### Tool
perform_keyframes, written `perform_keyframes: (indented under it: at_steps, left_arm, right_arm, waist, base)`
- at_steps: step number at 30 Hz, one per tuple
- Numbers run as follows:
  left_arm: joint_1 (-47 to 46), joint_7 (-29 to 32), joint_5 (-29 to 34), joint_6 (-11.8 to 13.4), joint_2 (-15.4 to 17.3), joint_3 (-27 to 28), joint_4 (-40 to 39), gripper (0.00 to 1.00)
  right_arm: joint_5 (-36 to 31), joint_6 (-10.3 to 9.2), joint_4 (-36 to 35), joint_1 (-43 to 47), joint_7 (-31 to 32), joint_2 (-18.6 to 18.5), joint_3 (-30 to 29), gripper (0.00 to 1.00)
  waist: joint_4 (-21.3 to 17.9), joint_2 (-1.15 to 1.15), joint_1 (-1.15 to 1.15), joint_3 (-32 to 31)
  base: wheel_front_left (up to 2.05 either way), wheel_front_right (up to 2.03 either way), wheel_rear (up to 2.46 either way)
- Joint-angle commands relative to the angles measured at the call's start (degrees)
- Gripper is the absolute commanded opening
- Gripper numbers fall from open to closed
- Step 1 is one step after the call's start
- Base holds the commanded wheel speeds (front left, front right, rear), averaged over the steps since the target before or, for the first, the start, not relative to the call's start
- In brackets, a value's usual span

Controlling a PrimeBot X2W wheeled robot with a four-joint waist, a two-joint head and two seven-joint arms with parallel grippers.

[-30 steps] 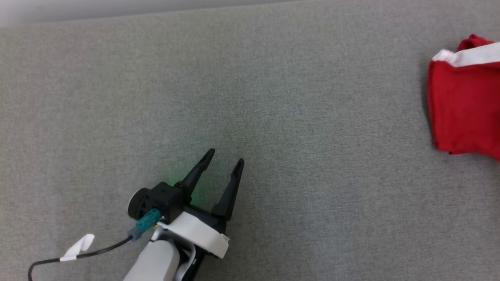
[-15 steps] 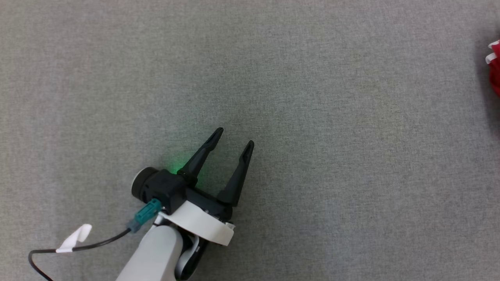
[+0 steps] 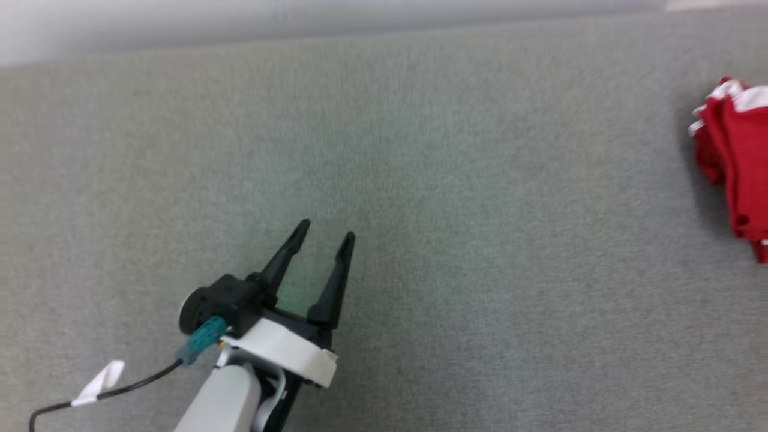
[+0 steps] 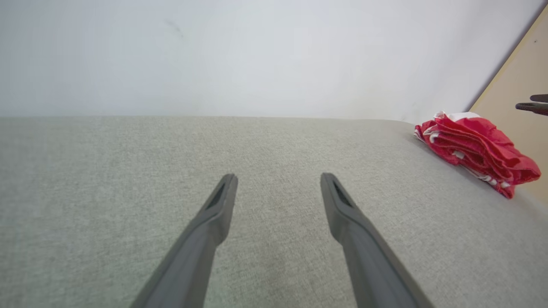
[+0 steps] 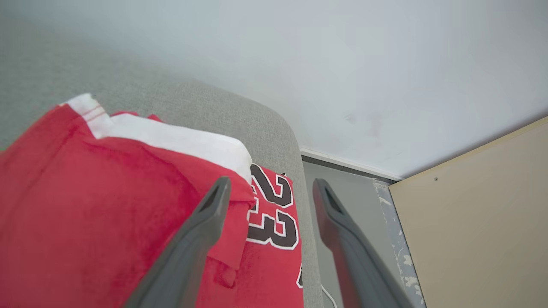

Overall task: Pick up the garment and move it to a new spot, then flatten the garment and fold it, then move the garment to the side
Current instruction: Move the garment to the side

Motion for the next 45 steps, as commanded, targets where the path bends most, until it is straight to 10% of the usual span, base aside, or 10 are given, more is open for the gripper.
perform_keyframes:
  at_steps: [1, 26, 38, 45]
  left_arm:
    - [1.71, 0.06, -0.47, 0.14, 0.35, 1.35, -0.07, 1.0]
    - [15.19, 0.06, -6.02, 3.82, 1.02, 15.34, 2.46, 1.0]
    - [20.54, 0.06, -4.13, 2.36, -1.39, 19.98, -2.19, 1.0]
    - [22.39, 0.06, 0.45, 2.04, -2.65, 20.21, -2.25, 1.0]
  right_arm:
    - [-0.54, -0.16, -0.68, -0.96, -1.11, 0.47, 0.3, 1.0]
    - [6.26, -0.16, -20.23, 22.0, -10.27, 7.75, -11.18, 1.0]
    - [-13.79, -0.15, -38.3, 50.21, -10.77, 20.73, -47.18, 1.0]
    - [-25.82, -0.15, -49.56, 62.43, -10.78, 30.56, -56.19, 1.0]
  waist:
    - [-0.69, 0.0, 0.0, -5.08]
    - [-2.29, 0.0, 0.0, -23.8]
    - [-1.44, 0.0, 0.0, -23.85]
    - [-0.74, 0.0, 0.0, -23.8]
  base:
    - [0.0, 0.0, 0.0]
    - [0.0, 0.0, 0.0]
    - [0.0, 0.0, 0.0]
    - [0.0, 0.0, 0.0]
